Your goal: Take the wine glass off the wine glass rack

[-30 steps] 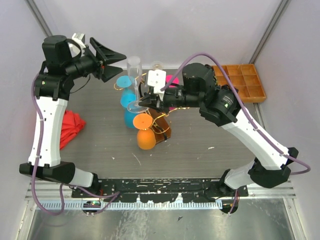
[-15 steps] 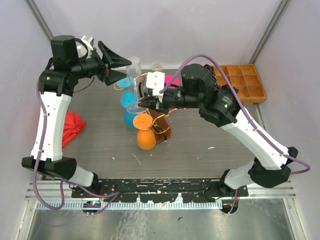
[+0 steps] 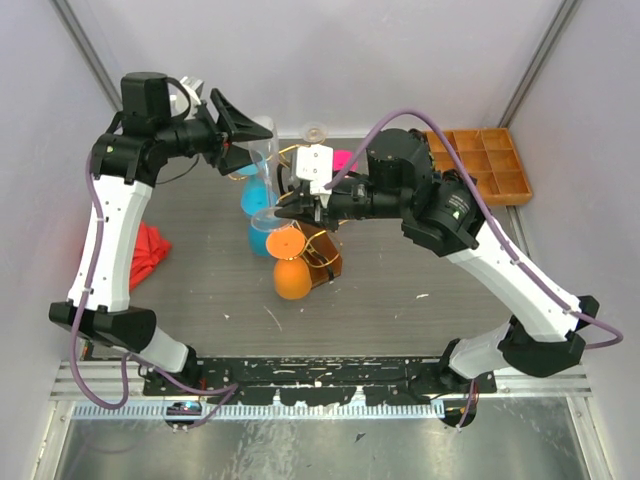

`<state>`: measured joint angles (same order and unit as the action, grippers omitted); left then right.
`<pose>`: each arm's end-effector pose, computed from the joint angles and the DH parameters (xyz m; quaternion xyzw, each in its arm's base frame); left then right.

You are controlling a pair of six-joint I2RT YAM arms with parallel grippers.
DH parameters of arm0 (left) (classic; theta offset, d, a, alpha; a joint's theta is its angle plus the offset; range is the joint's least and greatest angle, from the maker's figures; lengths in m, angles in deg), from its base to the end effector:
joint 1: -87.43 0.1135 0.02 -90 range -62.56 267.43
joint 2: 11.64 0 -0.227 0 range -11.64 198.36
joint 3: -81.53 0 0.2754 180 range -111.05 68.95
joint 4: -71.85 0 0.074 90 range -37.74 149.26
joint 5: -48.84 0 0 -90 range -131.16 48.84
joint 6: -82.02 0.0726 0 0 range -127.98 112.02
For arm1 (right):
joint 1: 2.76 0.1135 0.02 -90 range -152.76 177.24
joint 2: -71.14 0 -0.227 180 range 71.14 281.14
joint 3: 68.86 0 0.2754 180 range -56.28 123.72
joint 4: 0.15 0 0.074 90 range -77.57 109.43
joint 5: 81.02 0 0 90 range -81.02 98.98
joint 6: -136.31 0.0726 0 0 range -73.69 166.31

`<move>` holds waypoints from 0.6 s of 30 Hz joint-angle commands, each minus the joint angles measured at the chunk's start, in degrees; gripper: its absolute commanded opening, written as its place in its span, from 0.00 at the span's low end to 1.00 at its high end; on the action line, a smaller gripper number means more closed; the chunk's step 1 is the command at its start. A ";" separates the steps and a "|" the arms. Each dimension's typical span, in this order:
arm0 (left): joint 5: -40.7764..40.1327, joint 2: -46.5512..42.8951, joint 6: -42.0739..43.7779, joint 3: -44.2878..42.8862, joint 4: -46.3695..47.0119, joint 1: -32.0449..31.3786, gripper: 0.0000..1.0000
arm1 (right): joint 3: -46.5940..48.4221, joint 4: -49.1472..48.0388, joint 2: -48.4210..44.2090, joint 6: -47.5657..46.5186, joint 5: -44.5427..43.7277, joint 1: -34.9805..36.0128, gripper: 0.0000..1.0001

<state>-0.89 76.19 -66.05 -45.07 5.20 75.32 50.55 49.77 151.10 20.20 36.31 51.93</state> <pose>0.3231 -0.1173 0.4523 -0.1505 0.8098 -0.5198 0.2268 0.1631 0.2880 0.4868 -0.5992 0.4709 0.3294 0.5575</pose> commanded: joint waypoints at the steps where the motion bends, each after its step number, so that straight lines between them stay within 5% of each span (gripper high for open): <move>1: 1.85 0.15 1.04 -1.58 1.92 -0.47 0.70 | 1.05 -6.44 -3.27 -0.08 1.96 0.41 0.00; 8: 3.63 0.06 0.84 -0.01 3.18 -0.51 0.61 | 0.91 -5.62 -4.08 0.26 4.07 0.41 0.00; 18: 6.09 -0.55 -0.64 3.14 5.70 -0.53 0.66 | 0.63 -3.42 -6.11 -0.49 5.97 0.40 0.00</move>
<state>3.68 76.26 -66.81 -43.60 7.74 74.53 50.42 51.30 149.09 20.94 38.06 51.83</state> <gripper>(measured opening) 0.650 0.112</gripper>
